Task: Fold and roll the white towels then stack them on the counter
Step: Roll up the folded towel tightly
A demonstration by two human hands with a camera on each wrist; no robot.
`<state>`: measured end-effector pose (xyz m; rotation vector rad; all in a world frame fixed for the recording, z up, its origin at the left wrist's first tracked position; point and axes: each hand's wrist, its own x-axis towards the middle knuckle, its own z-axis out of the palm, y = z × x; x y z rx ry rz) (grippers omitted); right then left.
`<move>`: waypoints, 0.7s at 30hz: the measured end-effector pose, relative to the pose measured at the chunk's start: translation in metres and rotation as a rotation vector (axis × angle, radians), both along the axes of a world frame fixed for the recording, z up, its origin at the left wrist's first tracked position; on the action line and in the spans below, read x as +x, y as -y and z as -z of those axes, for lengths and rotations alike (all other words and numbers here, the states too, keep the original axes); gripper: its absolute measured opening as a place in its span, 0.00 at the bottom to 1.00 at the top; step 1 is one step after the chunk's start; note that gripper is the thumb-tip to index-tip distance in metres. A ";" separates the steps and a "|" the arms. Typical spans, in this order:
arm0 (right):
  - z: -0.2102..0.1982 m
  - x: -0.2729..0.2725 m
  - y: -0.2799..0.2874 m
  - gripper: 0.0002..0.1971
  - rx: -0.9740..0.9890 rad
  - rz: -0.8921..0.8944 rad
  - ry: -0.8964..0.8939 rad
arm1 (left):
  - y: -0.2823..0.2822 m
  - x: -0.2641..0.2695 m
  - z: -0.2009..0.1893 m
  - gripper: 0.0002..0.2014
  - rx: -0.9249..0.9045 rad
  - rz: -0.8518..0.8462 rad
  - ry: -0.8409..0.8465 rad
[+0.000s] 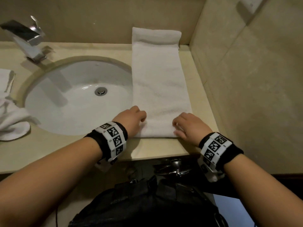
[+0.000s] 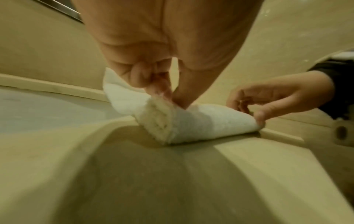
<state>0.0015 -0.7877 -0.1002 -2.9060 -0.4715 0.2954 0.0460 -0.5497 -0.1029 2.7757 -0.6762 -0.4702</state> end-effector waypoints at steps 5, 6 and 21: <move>0.003 -0.001 0.005 0.18 -0.080 -0.085 -0.018 | 0.000 -0.008 0.003 0.16 0.064 0.259 0.098; 0.002 0.001 0.005 0.14 -0.040 -0.065 -0.015 | -0.001 -0.007 0.003 0.20 0.121 0.303 0.100; -0.001 0.018 -0.020 0.21 -0.102 -0.071 -0.031 | 0.000 0.046 -0.007 0.14 -0.035 -0.133 -0.267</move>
